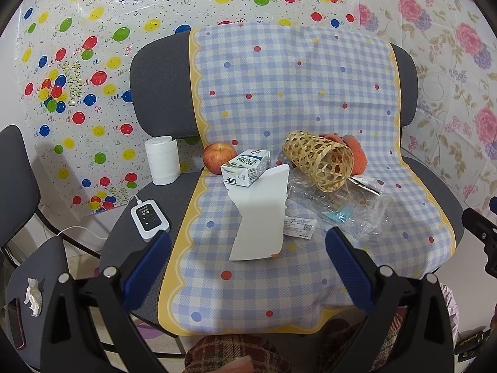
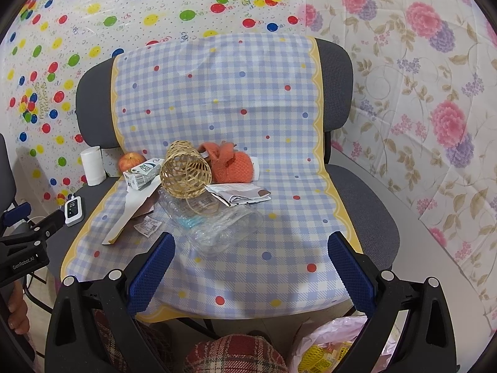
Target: Collect trash
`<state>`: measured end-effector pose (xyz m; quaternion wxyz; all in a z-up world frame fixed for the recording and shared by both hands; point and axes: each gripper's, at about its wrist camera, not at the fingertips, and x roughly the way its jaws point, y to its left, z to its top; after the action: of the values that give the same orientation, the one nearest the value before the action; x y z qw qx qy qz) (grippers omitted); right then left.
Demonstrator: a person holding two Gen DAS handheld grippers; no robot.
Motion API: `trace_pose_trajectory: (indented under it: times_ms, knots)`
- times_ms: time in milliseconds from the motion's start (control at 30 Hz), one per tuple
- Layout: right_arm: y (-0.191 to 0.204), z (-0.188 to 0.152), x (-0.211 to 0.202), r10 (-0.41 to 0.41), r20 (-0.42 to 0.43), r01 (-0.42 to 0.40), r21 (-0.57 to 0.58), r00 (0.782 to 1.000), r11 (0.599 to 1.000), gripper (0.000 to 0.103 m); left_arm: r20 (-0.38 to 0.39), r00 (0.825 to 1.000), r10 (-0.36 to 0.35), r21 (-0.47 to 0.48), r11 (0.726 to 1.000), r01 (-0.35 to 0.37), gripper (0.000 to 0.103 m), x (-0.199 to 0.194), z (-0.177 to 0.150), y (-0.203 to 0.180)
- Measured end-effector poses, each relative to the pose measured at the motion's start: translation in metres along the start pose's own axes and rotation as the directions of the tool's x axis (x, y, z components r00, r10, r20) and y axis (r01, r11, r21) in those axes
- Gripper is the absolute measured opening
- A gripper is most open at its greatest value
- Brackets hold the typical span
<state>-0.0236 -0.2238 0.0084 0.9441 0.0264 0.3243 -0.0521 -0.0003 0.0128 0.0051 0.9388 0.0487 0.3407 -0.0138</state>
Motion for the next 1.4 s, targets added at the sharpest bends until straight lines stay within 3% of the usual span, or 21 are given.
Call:
trace_pose_trajectory:
  times_ms: [700, 1133, 1267, 1400]
  knots:
    - [0.001, 0.000, 0.003, -0.003, -0.004, 0.003, 0.000, 1.000, 1.000, 0.097, -0.009, 1.000, -0.003, -0.003, 1.000, 0.003, 0.097, 0.003, 0.000, 0.001]
    - [-0.001, 0.005, 0.054, 0.087, 0.025, -0.087, -0.016, 0.996, 0.996, 0.097, -0.100, 0.994, -0.037, -0.024, 0.999, 0.034, 0.097, 0.063, -0.010, 0.006]
    - [0.008, 0.013, 0.081, 0.087, 0.008, -0.087, -0.048, 0.996, 0.995, 0.097, -0.066, 0.998, -0.014, -0.021, 1.000, 0.013, 0.097, 0.078, -0.010, 0.008]
    - [0.015, 0.017, 0.107, 0.049, 0.018, -0.047, -0.093, 0.999, 0.995, 0.095, -0.102, 0.994, -0.045, -0.018, 0.999, 0.043, 0.097, 0.098, -0.005, 0.008]
